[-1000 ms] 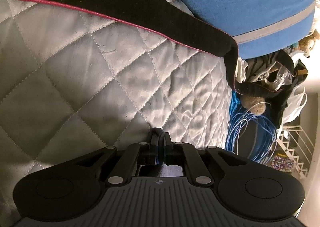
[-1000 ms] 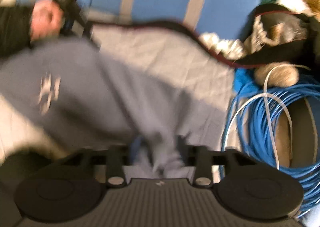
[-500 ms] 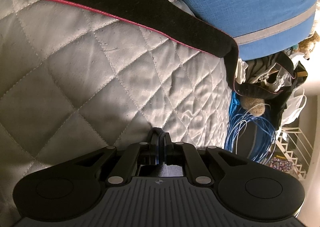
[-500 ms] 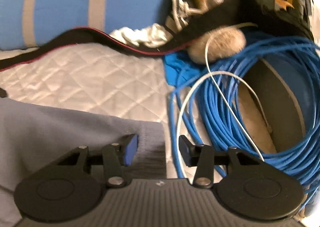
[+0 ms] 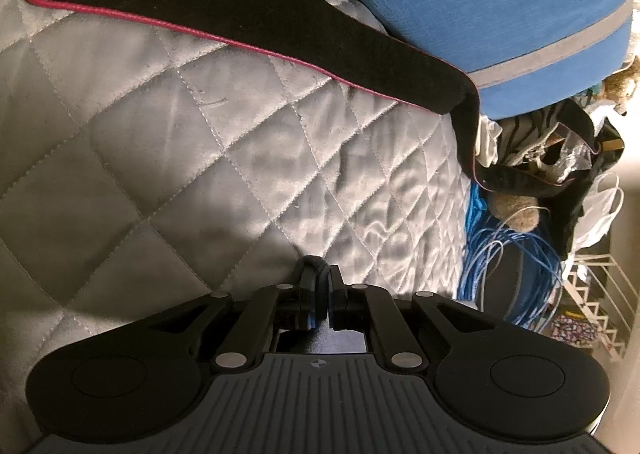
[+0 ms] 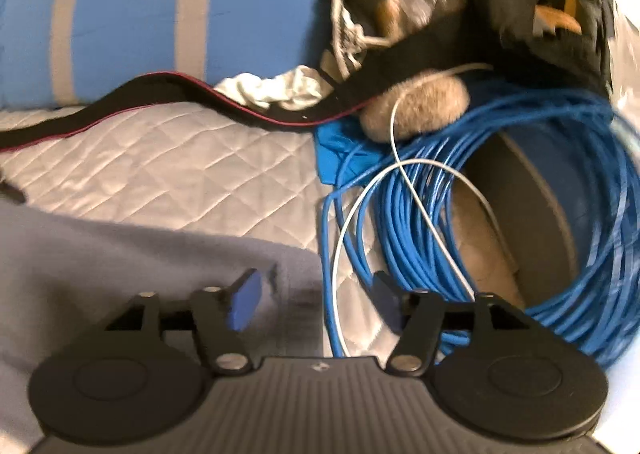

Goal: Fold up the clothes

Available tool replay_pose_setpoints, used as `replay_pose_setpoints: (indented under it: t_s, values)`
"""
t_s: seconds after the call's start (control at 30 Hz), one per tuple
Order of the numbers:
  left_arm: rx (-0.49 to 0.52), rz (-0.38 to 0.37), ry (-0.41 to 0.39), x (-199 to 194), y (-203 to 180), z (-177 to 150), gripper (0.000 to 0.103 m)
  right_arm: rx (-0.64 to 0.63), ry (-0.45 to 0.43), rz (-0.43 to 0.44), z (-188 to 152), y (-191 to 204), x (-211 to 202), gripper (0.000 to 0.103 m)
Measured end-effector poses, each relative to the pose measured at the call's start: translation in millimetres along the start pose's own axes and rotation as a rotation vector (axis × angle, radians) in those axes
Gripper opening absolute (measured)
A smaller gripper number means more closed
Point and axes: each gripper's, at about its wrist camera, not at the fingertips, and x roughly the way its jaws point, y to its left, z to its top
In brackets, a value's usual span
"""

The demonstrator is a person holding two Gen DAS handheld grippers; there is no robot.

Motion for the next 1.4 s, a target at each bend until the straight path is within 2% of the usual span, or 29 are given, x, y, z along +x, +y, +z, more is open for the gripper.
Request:
replay_pose_setpoints:
  t_s: [0.03,0.1,0.2,0.23,0.47,0.57,0.63,0.7,0.8,0.93,1.0,1.1,1.2,1.4]
  values:
    - [-0.002,0.001,-0.004,-3,-2,-2,0.013,-0.014,0.004,0.013,-1,2,-9,0.082]
    - [0.009,0.007,-0.018,-10,-8,-7,0.031,-0.034,0.015,0.04,-3,5,-26,0.09]
    - [0.053,0.057,-0.055,-35,-24,-23,0.054,-0.037,0.021,0.072,-10,10,-51,0.099]
    - [0.069,0.076,-0.069,-44,-29,-29,0.056,-0.034,0.022,0.081,-12,11,-59,0.1]
    - [0.182,0.208,-0.162,-107,-69,-69,0.058,-0.048,0.017,0.134,-14,15,-115,0.103]
    - [0.284,0.321,-0.196,-145,-104,-99,0.058,-0.041,0.04,0.177,-9,10,-134,0.103]
    - [0.407,0.421,-0.212,-166,-135,-119,0.058,-0.015,0.062,0.214,-3,2,-143,0.103]
    - [0.581,0.519,-0.243,-183,-173,-142,0.059,0.006,0.076,0.241,3,-4,-149,0.103]
    - [0.805,0.613,-0.274,-191,-220,-167,0.063,0.021,0.087,0.254,8,-6,-156,0.103]
    - [0.936,0.593,-0.242,-163,-253,-178,0.064,0.013,0.06,0.266,-8,18,-150,0.103]
    - [0.955,0.547,-0.222,-139,-259,-175,0.064,0.01,0.034,0.256,-22,35,-141,0.103]
    - [0.957,0.489,-0.198,-90,-255,-166,0.064,-0.006,-0.004,0.235,-42,62,-125,0.103]
    - [0.938,0.469,-0.15,-34,-245,-155,0.063,-0.057,-0.027,0.19,-64,89,-104,0.102]
    - [0.856,0.402,-0.104,51,-222,-137,0.063,-0.049,-0.017,0.125,-79,101,-67,0.097]
